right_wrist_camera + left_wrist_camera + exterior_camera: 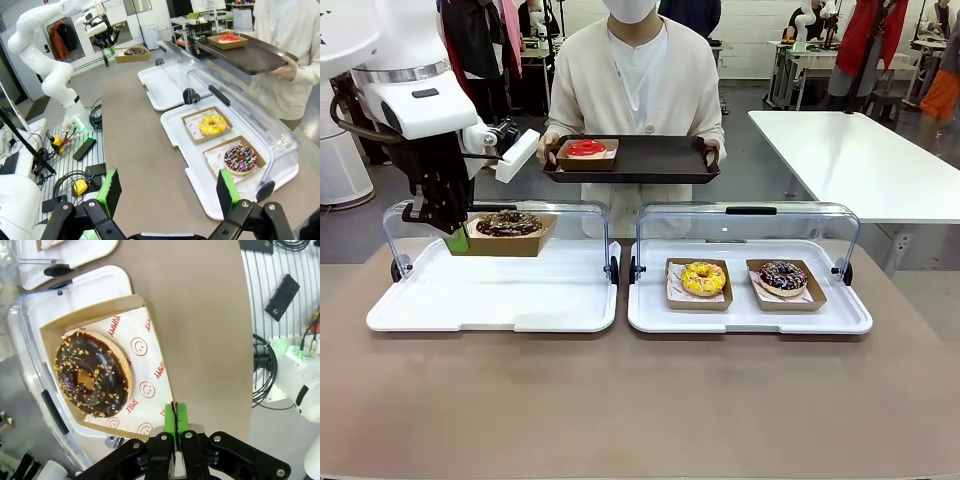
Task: Provide the desired donut to the person.
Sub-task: Pick up and lift the Paper togo box containing the Donut pointed at by the person, then place the picked Paper togo box onto the Handle tray extended by the person.
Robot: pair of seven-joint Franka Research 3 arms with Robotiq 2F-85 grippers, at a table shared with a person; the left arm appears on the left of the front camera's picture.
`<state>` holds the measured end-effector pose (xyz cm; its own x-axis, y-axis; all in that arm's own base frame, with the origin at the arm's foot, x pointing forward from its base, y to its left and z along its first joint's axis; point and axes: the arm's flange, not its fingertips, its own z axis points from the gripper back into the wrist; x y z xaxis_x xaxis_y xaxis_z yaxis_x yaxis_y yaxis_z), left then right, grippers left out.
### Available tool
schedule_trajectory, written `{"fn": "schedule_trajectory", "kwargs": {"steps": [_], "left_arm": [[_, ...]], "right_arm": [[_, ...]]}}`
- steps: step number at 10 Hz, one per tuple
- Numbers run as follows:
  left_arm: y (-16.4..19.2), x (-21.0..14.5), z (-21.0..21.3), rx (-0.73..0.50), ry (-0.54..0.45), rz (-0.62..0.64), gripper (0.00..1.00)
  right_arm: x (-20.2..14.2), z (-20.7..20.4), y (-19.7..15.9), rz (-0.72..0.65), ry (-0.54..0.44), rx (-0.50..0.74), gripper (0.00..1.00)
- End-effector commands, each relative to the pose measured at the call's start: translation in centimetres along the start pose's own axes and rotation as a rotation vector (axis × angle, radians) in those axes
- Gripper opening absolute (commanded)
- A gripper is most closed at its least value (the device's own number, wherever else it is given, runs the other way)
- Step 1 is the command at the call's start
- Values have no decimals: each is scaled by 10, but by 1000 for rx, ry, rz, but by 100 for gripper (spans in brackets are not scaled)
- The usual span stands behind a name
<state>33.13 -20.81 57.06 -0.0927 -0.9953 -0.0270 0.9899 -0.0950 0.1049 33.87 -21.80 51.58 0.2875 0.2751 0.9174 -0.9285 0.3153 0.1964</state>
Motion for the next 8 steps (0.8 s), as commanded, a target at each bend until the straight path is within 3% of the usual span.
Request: {"fn": "schedule_trajectory", "kwargs": {"steps": [1, 8], "left_arm": [[-8, 3, 10, 6, -5, 7, 0], [-8, 3, 10, 6, -5, 7, 0]], "right_arm": [[1, 1, 0, 3, -12, 1, 100], [1, 1, 0, 3, -12, 1, 100]]}}
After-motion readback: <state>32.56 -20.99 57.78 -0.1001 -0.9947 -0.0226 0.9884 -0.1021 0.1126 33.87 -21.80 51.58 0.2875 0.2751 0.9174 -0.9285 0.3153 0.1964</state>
